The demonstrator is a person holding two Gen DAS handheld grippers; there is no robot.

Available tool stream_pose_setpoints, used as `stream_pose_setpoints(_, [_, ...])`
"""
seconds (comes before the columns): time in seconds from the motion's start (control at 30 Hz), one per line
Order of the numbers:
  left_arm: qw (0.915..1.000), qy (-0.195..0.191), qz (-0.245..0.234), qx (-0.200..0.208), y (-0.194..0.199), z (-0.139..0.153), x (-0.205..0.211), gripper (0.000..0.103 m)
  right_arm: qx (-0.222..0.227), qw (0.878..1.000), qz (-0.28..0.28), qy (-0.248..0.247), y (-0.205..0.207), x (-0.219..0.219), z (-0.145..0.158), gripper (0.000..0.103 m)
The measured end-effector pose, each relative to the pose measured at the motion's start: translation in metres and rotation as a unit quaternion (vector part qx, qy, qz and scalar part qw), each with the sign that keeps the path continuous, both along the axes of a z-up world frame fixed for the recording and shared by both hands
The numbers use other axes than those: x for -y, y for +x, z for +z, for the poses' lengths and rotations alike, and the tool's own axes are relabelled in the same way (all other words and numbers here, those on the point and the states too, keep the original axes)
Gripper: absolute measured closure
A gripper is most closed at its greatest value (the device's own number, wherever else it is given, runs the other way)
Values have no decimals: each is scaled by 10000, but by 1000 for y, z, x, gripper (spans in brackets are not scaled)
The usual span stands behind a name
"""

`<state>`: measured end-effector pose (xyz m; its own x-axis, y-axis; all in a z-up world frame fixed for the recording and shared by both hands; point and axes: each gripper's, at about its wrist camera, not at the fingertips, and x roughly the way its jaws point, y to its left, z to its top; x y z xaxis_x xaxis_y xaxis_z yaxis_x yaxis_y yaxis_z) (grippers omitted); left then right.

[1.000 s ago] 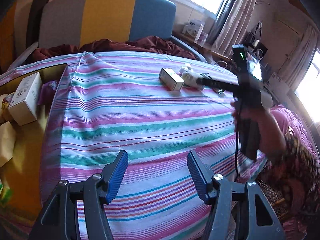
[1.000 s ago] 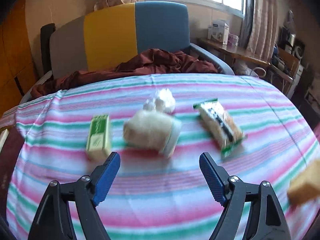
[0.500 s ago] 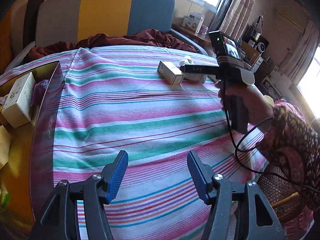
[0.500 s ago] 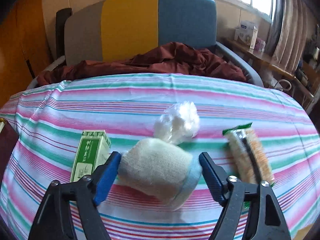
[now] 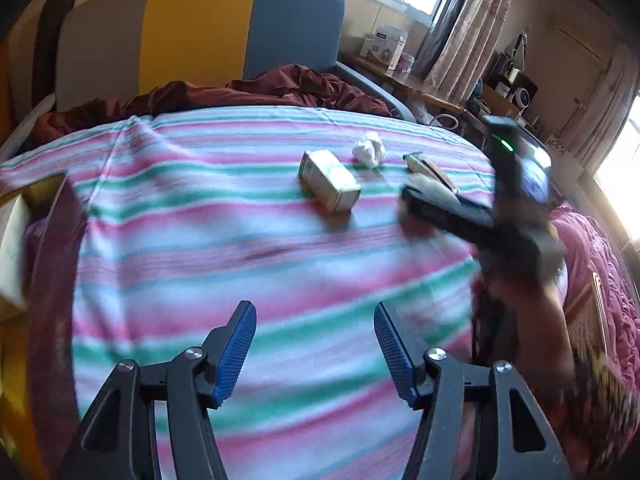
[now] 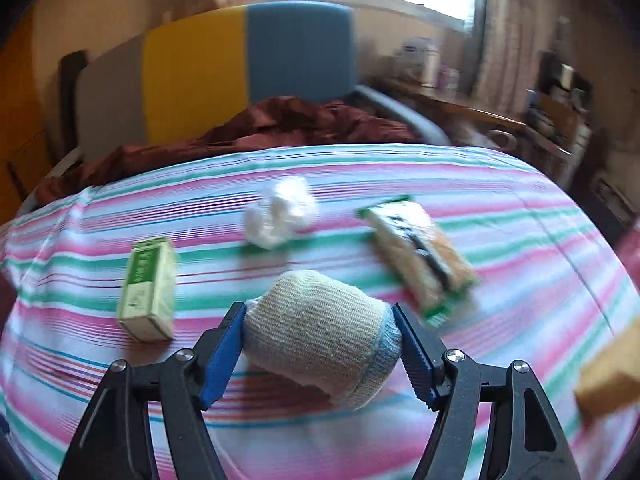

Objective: Organize objects
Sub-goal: 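Grasp the small green-and-yellow box with the left tool, then carry the green box to the tray with the left tool while the right tool carries the pouch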

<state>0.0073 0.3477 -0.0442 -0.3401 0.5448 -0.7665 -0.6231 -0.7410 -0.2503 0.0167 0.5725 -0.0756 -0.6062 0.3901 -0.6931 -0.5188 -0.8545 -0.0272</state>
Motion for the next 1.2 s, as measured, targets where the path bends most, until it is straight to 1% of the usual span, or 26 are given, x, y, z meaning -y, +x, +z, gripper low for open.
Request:
stream_pose_setpoints(0.07, [10000, -35, 44, -36, -13, 0, -15, 41, -71, 9996, -267, 36, 10, -1, 1, 31])
stream_pose_setpoints(0.17, [9998, -34, 174, 39, -37, -3, -41, 41, -122, 9985, -543, -12, 20, -6, -1, 31])
stream_pose_setpoints(0.23, [9997, -47, 220, -45, -51, -4, -61, 37, -165, 9973, -707, -127, 25, -12, -2, 31])
stream_pose_setpoints(0.3, [9994, -116, 334, -11, -65, -9, -79, 37, -189, 9969, -739, -174, 26, -14, -3, 30])
stream_pose_setpoints(0.33, [9994, -113, 340, -3, -72, -11, -87, 37, -178, 9970, -740, -131, 25, -13, -3, 30])
stream_pose_setpoints(0.4, [9987, -233, 458, 61, -84, -19, -101, 37, -131, 9971, -752, -23, 24, -9, -3, 30])
stream_pose_setpoints(0.47, [9983, -205, 514, 166, -92, -25, -108, 37, -114, 9971, -758, 21, 24, -8, -3, 30])
stream_pose_setpoints(0.53, [9982, -156, 542, 220, -98, -30, -113, 34, -132, 9969, -781, 8, 25, -9, -3, 30])
stream_pose_setpoints(0.57, [9983, -167, 522, 208, -99, -31, -116, 34, -147, 9968, -790, -8, 26, -9, -3, 30])
stream_pose_setpoints(0.63, [9975, -458, 538, 28, -99, -36, -122, 36, -173, 9967, -795, -41, 27, -10, -4, 30])
stream_pose_setpoints(0.67, [9971, -524, 546, -57, -99, -38, -123, 36, -181, 9966, -800, -36, 27, -10, -4, 30])
stream_pose_setpoints(0.7, [9973, -509, 509, -175, -98, -38, -123, 36, -178, 9967, -796, -26, 27, -10, -4, 30])
stream_pose_setpoints(0.77, [9962, -604, 455, -421, -95, -40, -124, 45, -166, 9967, -798, 10, 26, -8, -4, 30])
stream_pose_setpoints(0.8, [9958, -625, 474, -480, -95, -41, -123, 52, -154, 9967, -799, 43, 26, -7, -4, 30])
stream_pose_setpoints(0.83, [9958, -584, 503, -497, -96, -41, -120, 58, -146, 9966, -802, 69, 26, -6, -5, 30])
stream_pose_setpoints(0.9, [9970, -378, 503, -440, -96, -42, -113, 65, -122, 9966, -806, 117, 25, -5, -5, 30])
stream_pose_setpoints(1.03, [9972, -340, 378, -549, -91, -42, -109, 70, -76, 9965, -805, 221, 24, -2, -6, 30])
stream_pose_setpoints(1.2, [9981, -254, 138, -539, -85, -41, -104, 71, -78, 9965, -811, 199, 24, -3, -6, 30])
